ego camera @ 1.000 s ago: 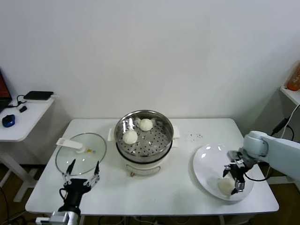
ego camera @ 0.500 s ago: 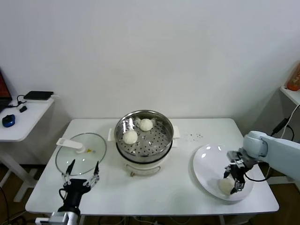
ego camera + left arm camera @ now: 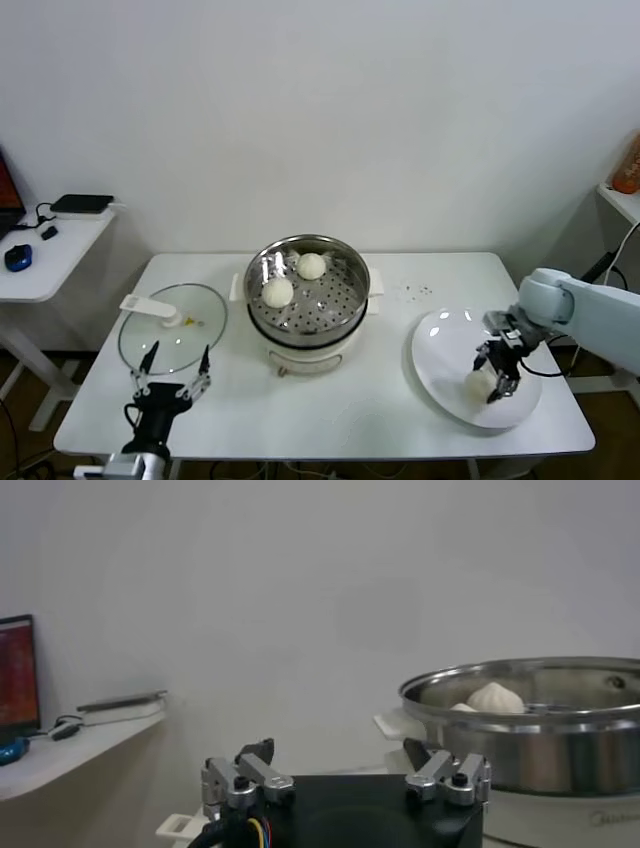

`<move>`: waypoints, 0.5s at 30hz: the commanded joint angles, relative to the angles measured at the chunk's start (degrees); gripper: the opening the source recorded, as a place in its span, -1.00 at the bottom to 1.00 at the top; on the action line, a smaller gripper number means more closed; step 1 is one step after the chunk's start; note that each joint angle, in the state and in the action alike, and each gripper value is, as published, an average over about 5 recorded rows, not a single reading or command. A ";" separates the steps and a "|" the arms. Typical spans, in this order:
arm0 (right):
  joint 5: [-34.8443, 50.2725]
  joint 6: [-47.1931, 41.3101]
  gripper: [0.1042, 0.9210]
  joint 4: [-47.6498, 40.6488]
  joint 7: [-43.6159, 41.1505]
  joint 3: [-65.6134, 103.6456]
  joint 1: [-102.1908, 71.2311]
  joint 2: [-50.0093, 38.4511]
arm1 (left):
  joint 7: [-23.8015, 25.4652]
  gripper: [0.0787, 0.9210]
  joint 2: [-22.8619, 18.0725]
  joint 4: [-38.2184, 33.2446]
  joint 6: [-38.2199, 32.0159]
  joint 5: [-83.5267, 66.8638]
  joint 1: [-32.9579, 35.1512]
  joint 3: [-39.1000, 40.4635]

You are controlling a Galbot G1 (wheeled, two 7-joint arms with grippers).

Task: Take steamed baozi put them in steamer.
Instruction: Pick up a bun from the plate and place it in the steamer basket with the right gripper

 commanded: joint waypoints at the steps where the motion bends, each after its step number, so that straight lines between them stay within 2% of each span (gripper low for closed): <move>1: 4.06 4.45 0.39 4.97 -0.62 -8.66 18.36 1.27 | 0.01 0.77 0.07 -0.11 0.10 0.04 -0.04 0.09; 7: 7.28 10.54 0.40 8.23 -0.94 -13.66 30.61 5.30 | 0.10 0.77 0.09 -1.34 0.76 -0.51 0.05 0.27; 15: 9.27 18.15 0.40 8.41 -1.21 -13.68 39.30 13.37 | 0.02 0.77 -0.02 -1.12 0.68 -0.33 0.44 -0.27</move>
